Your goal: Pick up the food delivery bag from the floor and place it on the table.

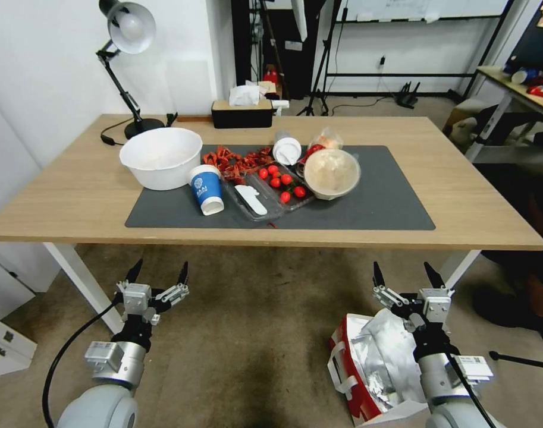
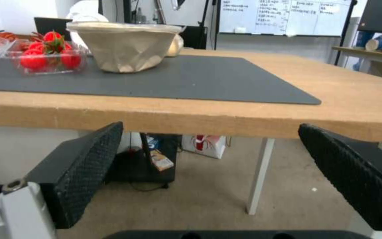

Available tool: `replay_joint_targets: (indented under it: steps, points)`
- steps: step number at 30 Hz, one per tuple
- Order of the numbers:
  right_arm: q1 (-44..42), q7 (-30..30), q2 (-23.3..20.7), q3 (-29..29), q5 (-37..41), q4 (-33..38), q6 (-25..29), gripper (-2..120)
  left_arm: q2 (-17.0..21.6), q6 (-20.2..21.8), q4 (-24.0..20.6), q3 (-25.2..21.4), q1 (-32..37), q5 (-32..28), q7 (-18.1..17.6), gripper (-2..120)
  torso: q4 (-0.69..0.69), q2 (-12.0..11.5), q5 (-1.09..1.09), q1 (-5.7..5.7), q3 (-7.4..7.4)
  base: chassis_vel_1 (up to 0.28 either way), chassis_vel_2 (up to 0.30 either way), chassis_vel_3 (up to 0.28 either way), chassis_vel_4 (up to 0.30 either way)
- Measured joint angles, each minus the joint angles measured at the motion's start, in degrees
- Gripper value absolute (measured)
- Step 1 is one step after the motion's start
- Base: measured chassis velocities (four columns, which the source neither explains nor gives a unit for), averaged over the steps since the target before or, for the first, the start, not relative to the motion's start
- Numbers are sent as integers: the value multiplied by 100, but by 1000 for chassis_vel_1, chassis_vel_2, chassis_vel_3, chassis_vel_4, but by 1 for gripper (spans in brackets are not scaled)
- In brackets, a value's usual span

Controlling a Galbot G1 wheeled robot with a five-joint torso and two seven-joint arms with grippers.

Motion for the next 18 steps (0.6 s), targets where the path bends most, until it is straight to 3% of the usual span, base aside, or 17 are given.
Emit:
replay_joint_targets:
  steps: [18]
  points:
    - [-2,7,31,-14,14,-72,41,100,-16,4,14,-64,-26,-76,150,100,0,-457,0,-195,-264,0,0,0,0]
